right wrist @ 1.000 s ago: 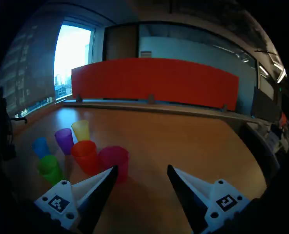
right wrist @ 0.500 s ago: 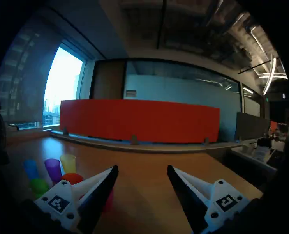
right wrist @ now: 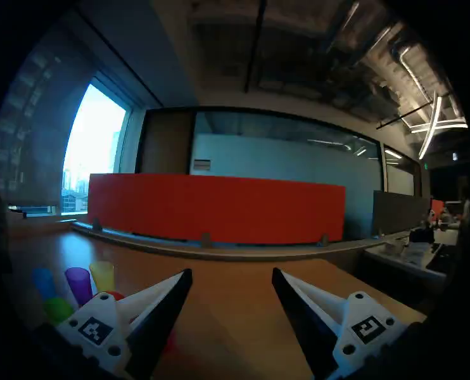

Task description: Pour water

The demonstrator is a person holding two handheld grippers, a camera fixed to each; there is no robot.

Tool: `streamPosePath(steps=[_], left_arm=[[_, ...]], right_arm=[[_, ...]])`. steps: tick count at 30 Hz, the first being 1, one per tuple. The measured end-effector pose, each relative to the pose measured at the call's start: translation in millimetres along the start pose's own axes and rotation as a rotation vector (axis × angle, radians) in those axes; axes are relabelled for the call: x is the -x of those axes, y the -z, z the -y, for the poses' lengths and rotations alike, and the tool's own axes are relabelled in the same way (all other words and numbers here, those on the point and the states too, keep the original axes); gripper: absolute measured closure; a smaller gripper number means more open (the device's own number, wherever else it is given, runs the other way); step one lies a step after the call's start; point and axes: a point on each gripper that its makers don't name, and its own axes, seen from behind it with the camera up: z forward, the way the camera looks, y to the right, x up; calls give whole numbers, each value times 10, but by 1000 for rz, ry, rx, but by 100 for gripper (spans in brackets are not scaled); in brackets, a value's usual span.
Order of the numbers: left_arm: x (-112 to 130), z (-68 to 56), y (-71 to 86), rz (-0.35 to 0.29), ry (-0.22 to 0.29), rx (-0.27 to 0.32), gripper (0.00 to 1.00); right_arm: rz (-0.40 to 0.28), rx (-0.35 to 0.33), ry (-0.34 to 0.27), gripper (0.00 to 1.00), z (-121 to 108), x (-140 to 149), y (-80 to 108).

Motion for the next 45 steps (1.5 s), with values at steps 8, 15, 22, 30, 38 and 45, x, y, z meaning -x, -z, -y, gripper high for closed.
streamPosePath(steps=[8,15,22,30,38,45], left_arm=[[83,-41,-21,-7,2,-11,15],[137,-29,-6,-17,-13,-25,14],[139,-20,14,-33,-55,-48,14],[207,-49,10,-38,-73,-67,15],[299,-91,15,-38,-61,-69,15],[391,-125,-11,-35,-50,-68,15]], right_arm=[[-11,33,-31,2,-85,-22,16],[-13,65,-55,2,-184,-91,15],[0,70,-83,2,-188,-93,-12],[16,75,-87,2,-167,-81,-20],[23,79,-83,2,-160,-83,-15],[25,79,-89,2,-150,-87,-8]])
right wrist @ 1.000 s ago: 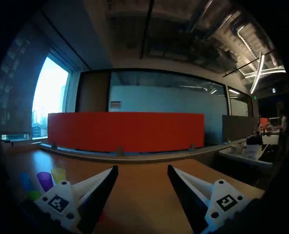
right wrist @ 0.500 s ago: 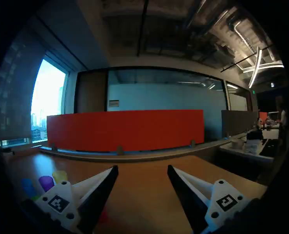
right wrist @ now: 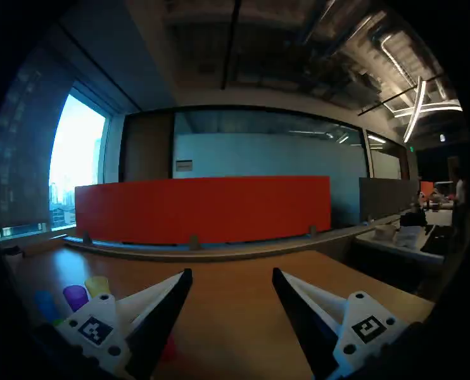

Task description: Pour water

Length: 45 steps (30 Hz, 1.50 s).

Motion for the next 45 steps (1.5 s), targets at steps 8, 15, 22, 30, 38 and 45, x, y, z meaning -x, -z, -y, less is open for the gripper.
streamPosePath(steps=[8,15,22,30,38,45], left_arm=[[70,-61,-51,3,8,12,15],[110,-77,-70,15,21,21,15],[141,-124,-87,32,18,38,15],[138,-111,-78,33,17,34,15],[156,-121,-74,34,16,38,15],[164,-123,-76,34,16,38,14]], right_arm=[[0,3,5,2,-12,4,1],[-8,1,2,2,-8,-11,-6],[-10,-3,0,2,0,-30,2],[-17,-1,0,2,-40,-75,22],[-21,-4,-5,2,-76,-104,31],[-46,-19,17,2,-61,-179,51]])
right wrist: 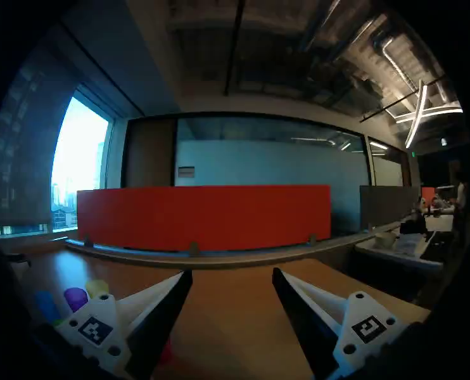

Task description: Pour water

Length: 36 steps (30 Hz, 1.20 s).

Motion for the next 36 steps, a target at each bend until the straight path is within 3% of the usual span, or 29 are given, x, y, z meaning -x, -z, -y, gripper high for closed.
streamPosePath(steps=[19,36], left_arm=[[4,-8,-3,0,-1,0,14],[2,-3,2,0,0,0,14]], right_arm=[[-36,-34,2,2,16,112,-2],[-17,-84,-25,2,252,504,-79]])
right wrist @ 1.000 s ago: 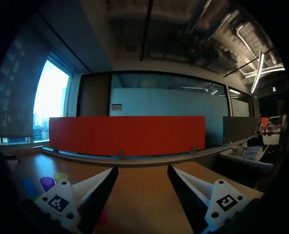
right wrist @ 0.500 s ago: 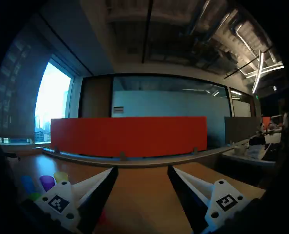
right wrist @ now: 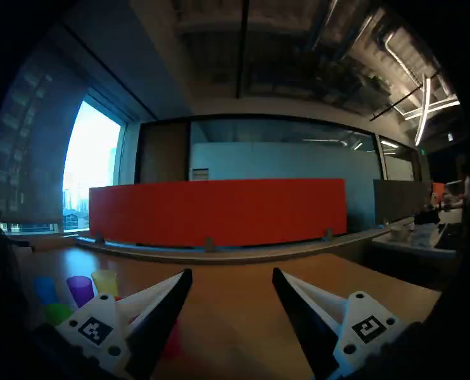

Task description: Pour water

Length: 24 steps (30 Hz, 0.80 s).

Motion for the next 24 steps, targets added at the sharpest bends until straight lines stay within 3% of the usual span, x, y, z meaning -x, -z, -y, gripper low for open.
streamPosePath(steps=[15,24], left_arm=[[1,-5,-5,0,0,0,14],[0,-4,0,0,0,0,14]], right_arm=[[44,-4,-7,2,31,290,-60],[60,-7,25,2,68,384,-83]])
